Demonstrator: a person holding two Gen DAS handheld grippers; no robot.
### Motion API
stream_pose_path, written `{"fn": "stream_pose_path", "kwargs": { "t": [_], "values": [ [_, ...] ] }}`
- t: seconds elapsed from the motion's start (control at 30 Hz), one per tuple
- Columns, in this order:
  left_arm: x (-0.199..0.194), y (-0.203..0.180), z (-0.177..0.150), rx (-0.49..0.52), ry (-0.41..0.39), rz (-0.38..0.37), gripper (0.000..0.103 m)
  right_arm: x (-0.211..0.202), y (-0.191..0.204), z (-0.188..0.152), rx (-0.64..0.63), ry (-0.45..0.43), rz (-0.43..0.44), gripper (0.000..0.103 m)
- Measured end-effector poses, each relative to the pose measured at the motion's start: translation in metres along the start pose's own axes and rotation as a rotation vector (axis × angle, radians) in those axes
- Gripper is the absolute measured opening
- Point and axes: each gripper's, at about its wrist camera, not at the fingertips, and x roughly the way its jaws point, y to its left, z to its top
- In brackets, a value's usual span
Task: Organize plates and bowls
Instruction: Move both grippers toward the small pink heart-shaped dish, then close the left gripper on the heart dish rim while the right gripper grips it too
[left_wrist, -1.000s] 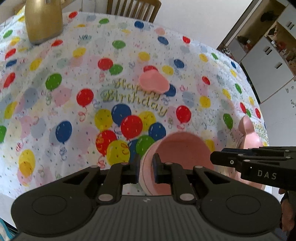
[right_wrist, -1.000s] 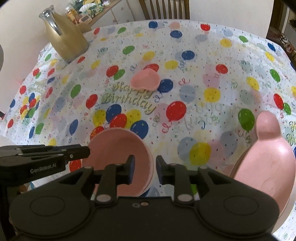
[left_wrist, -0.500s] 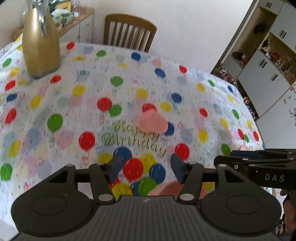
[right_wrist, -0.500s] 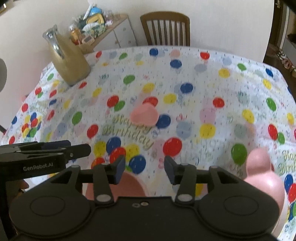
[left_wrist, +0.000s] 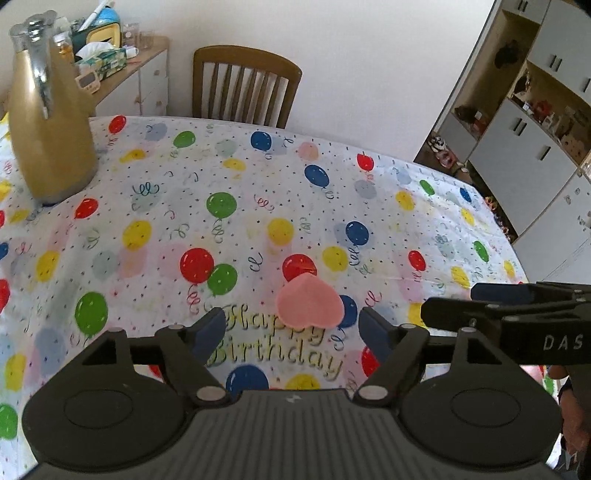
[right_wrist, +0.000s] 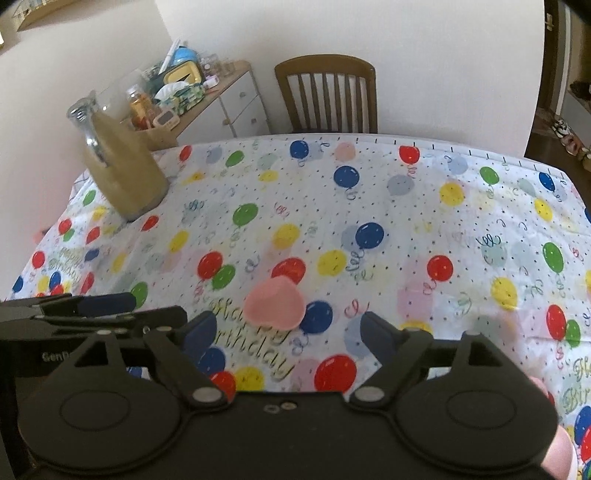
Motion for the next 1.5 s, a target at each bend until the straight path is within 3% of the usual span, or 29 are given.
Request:
{"fn": "stream_pose_path", "kwargs": {
  "t": [0.37,0.73,0.93,1.07,1.23,1.37,1.5],
  "values": [
    [0.067,0.016,0.015,-0.026,0.088,-0.015,0.079,0.055,-0.026,0.013,0.126,0.061,-0.037,0.087],
    [0.117,0.031,0.014,-0.069,0.166,-0.008,0.079,0.101,-0.032,0.012,0.138,0.128,-0.065,0.08],
    [0.133,0.034,0.014,-0.08,0.178,0.005,0.078,0.124,-0.033,0.014,0.151,0.155,-0.05,0.071],
    [0.138,0.038,0.013,-0.095,0.175,0.006,0.078,0.133,-0.03,0.013,0.148,0.167,-0.023,0.056],
    [0.138,0.037,0.013,-0.099,0.159,-0.023,0.063,0.142,-0.03,0.012,0.153,0.19,0.002,0.039],
    [0.14,0.036,0.014,-0.099,0.164,-0.06,0.037,0.147,-0.028,0.01,0.147,0.206,0.023,0.023],
    [0.141,0.035,0.012,-0.099,0.165,-0.074,0.029,0.149,-0.023,0.009,0.128,0.209,0.035,0.01]
  ]
}}
